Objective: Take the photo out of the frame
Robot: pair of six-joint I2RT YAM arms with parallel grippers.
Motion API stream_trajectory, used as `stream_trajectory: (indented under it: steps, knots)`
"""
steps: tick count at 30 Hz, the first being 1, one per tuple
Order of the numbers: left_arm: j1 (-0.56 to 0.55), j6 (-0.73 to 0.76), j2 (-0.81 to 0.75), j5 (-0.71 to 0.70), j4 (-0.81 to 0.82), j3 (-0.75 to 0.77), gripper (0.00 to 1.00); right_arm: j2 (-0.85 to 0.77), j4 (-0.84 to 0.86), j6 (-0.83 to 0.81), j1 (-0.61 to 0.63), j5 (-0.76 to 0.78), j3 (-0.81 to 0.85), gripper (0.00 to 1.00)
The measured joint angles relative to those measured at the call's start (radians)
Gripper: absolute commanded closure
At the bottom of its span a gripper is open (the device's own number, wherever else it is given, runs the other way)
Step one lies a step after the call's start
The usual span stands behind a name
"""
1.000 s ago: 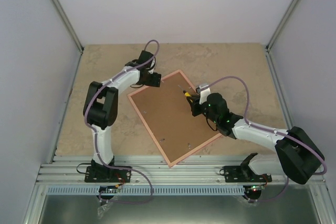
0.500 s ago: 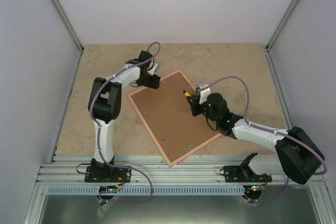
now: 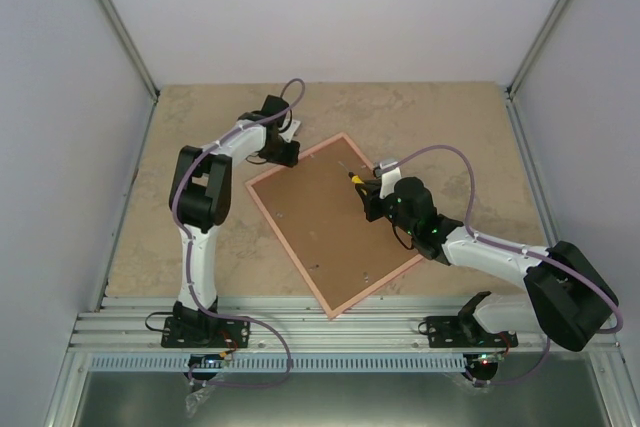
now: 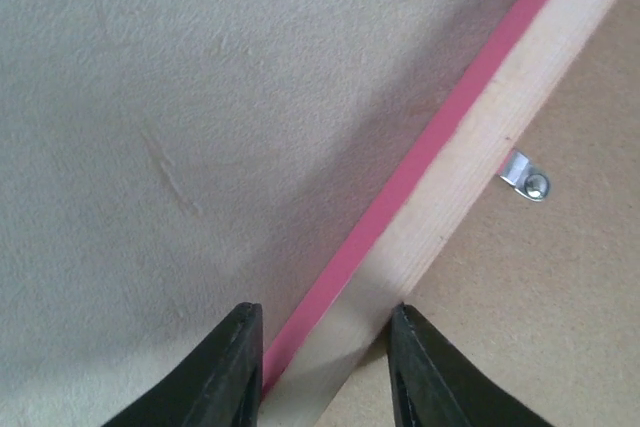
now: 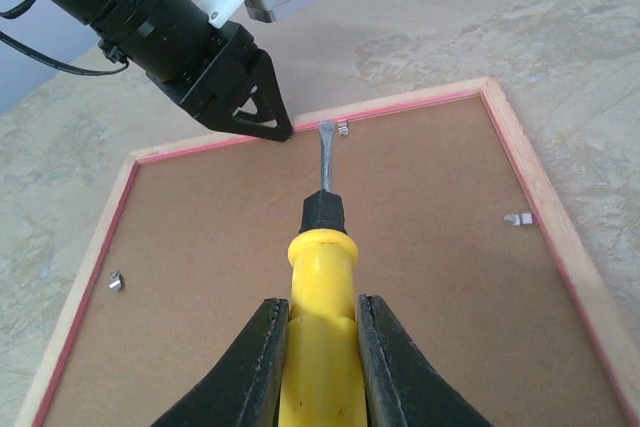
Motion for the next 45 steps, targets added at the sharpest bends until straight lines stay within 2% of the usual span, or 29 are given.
stream_trajectory:
  steps: [6,13,24,36,45]
  knots:
    - [-0.002,-0.008,0.000,0.021,-0.013,0.003,0.76,0.000,0.000,0.000,0.000,0.000,0.000,1.00]
    - [-0.008,-0.086,-0.022,0.026,-0.006,-0.031,0.77,0.000,0.000,0.000,0.000,-0.008,0.000,0.99]
    - [-0.008,-0.283,-0.215,0.014,0.100,-0.332,0.78,0.016,0.008,0.000,0.000,-0.042,0.000,1.00]
    - [-0.012,-0.478,-0.500,0.012,0.225,-0.718,0.77,0.060,0.011,-0.001,0.004,-0.080,0.005,1.00]
    - [-0.110,-0.590,-0.627,-0.023,0.266,-0.863,0.73,0.102,0.014,-0.014,0.037,-0.133,0.032,1.00]
